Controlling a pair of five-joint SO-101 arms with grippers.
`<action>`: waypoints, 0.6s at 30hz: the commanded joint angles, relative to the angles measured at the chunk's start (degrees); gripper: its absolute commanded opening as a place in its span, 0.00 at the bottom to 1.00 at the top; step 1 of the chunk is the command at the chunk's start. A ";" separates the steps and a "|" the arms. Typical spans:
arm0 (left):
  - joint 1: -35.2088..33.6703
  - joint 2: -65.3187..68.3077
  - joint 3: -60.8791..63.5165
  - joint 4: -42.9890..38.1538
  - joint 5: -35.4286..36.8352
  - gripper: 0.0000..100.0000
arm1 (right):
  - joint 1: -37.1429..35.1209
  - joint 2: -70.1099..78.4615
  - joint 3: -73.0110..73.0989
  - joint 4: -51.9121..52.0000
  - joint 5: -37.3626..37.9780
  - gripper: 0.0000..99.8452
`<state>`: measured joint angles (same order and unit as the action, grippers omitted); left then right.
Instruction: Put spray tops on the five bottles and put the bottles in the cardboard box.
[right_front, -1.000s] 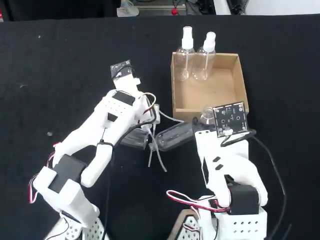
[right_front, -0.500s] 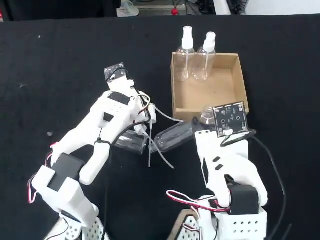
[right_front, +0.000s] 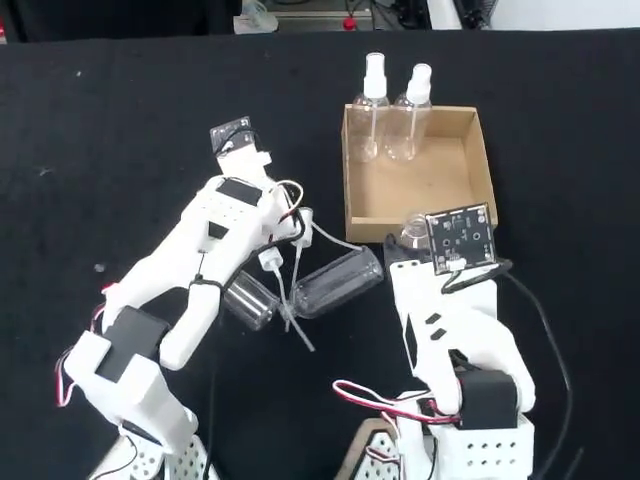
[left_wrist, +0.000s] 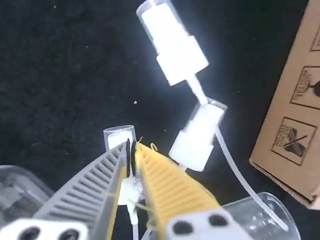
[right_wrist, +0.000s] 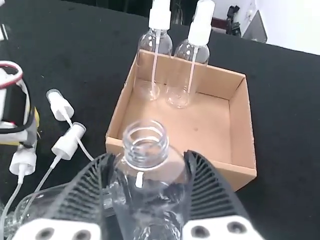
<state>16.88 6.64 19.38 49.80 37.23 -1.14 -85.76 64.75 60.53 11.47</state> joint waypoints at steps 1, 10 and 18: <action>-0.48 -1.32 -3.56 -0.26 0.35 0.03 | 0.88 -0.75 -0.13 -1.67 -0.44 0.01; -2.77 -4.40 -6.46 9.14 0.26 0.16 | 0.88 -0.75 -0.13 -1.67 -0.44 0.01; -3.56 -4.22 -3.47 13.10 0.44 0.24 | 0.88 -0.75 -0.13 -1.67 -0.44 0.01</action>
<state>13.54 5.41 15.60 62.46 37.41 -1.14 -85.76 64.75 60.53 11.47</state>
